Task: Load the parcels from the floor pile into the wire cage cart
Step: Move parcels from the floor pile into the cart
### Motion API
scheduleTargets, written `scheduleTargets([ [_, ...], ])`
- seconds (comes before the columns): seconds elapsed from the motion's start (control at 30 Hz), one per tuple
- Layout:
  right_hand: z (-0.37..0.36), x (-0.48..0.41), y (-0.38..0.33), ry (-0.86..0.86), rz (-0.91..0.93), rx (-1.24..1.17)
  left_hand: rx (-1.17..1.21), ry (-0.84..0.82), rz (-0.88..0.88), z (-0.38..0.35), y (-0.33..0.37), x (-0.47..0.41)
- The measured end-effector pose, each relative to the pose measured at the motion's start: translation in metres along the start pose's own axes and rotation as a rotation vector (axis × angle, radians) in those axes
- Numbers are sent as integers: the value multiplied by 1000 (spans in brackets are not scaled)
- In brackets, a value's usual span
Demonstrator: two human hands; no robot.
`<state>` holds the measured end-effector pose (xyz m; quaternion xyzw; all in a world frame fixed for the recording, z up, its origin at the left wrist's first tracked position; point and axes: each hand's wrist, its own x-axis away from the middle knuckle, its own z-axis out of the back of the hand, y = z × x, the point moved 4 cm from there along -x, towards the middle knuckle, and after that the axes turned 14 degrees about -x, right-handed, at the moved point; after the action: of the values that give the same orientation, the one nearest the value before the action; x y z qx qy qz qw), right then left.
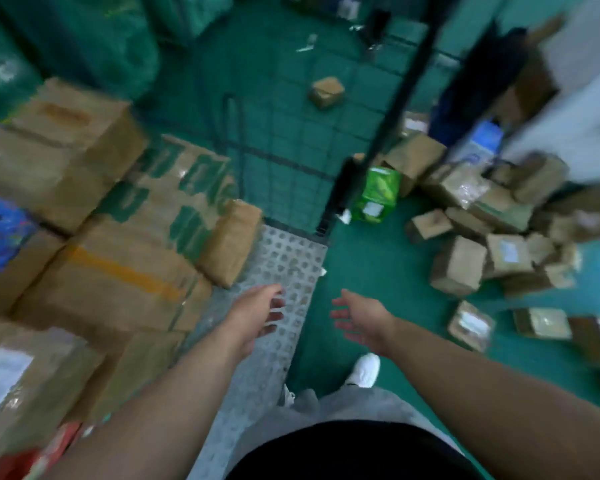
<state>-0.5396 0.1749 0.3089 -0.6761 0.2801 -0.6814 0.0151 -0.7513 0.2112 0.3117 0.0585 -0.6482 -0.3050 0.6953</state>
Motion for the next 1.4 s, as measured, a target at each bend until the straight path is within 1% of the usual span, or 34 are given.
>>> scheduleTargets([
  [0.07,31,7,7,55,8,-59,-81,-67,-42,-41,19,5],
  [0.2,123,24,28,167,50,-256,-282,-173,-117,-141,44,19],
  [0.27,162,31,35,196,69,-329,-362,-207,-123,-182,46,23],
  [0.43,293,56,56,259,99,-544,-613,-294,-149,-312,54,40],
  [0.53,385,60,78,306,83,-622,-701,-327,-154,-400,58,52],
  [0.67,496,66,95,383,79,-681,-763,-355,-172,-506,60,64],
  [0.77,566,77,97,440,93,-718,-833,-374,-177,-569,64,77],
  [0.93,634,78,90,467,105,-825,-884,-401,-188,-633,86,85],
  [1.03,654,63,88,486,73,-901,-905,-390,-156,-661,101,71],
  [1.17,665,49,76,451,36,-888,-950,-383,-112,-695,122,50],
  [1.23,679,49,64,460,43,-889,-1011,-384,-106,-721,138,33],
  [1.3,699,55,54,504,57,-929,-1103,-401,-114,-754,157,24],
  [1.4,735,70,46,585,95,-998,-1246,-468,-181,-815,184,27],
])
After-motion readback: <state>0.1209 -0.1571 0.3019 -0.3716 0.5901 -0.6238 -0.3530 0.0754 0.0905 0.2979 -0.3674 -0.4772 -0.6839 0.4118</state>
